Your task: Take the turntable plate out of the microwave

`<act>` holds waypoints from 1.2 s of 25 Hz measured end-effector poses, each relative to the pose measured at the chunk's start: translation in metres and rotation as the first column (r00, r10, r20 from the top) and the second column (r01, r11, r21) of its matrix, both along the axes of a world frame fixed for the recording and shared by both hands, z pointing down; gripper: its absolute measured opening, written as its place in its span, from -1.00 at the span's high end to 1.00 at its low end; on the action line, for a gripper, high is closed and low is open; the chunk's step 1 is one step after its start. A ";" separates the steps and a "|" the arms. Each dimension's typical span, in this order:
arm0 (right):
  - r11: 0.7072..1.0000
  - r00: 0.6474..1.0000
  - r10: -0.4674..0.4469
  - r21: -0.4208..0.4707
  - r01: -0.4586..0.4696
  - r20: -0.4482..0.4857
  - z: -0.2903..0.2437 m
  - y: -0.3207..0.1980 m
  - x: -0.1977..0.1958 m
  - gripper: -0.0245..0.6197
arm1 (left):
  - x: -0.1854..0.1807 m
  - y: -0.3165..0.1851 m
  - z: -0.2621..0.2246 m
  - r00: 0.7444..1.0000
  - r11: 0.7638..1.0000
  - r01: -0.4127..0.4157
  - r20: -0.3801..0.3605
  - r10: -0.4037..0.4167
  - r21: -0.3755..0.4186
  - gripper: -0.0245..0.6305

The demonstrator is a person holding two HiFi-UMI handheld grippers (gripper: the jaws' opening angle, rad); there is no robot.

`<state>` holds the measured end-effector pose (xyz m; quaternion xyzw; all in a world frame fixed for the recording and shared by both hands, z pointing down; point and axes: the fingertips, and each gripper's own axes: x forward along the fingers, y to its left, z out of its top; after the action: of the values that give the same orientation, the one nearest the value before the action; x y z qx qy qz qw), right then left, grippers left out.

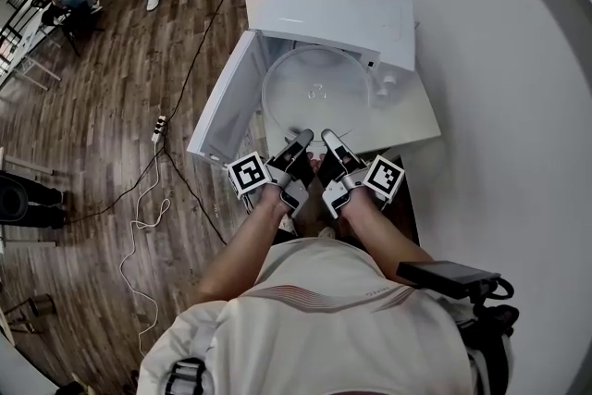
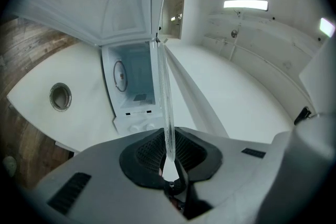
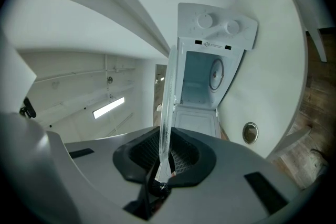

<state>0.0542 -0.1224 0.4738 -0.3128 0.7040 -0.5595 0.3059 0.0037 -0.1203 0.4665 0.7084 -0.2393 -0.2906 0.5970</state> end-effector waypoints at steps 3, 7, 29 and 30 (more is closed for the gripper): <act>1.000 1.000 -0.006 0.008 0.006 0.009 -0.007 0.004 0.001 0.80 | 0.000 0.004 -0.006 1.000 1.000 0.014 0.002 -0.014 0.007 0.77; 1.000 1.000 -0.019 0.020 0.019 0.000 -0.013 0.010 0.004 0.80 | 0.004 0.011 -0.012 1.000 1.000 0.024 -0.002 -0.024 0.015 0.77; 0.997 1.000 0.024 0.066 -0.025 0.015 -0.025 0.016 -0.010 0.80 | -0.009 0.014 -0.025 0.999 0.997 -0.040 0.012 0.040 0.061 0.77; 0.997 1.000 0.025 0.067 -0.026 0.015 -0.026 0.016 -0.010 0.80 | -0.009 0.014 -0.025 0.999 0.997 -0.041 0.009 0.041 0.060 0.77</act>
<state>0.0438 -0.1068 0.4478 -0.3074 0.7161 -0.5339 0.3281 -0.0057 -0.1064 0.4413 0.7320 -0.2184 -0.2826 0.5802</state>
